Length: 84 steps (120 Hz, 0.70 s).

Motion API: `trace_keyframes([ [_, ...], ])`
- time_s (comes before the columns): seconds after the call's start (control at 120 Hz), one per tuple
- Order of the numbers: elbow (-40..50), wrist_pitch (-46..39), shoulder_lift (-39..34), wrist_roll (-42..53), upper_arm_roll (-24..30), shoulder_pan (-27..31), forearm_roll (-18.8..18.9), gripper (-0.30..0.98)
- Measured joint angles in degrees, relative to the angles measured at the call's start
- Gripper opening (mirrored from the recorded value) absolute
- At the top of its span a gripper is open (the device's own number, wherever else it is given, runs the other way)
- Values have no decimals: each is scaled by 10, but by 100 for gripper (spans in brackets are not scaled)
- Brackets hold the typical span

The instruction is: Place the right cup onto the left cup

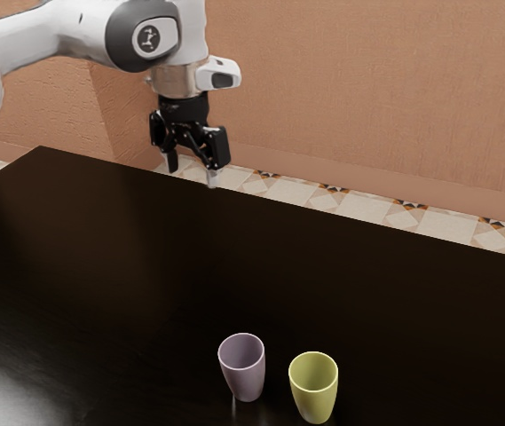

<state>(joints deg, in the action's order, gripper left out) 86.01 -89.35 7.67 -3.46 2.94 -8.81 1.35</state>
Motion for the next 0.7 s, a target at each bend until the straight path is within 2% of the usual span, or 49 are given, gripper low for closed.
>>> trace_keyframes([
  [0.167, 10, -15, 18, 3, 1, -27, -1, 69],
  [0.517, 109, -93, 16, 6, 19, -59, -1, 69],
  [0.7, 130, -129, 15, 7, 27, -85, -1, 69],
])
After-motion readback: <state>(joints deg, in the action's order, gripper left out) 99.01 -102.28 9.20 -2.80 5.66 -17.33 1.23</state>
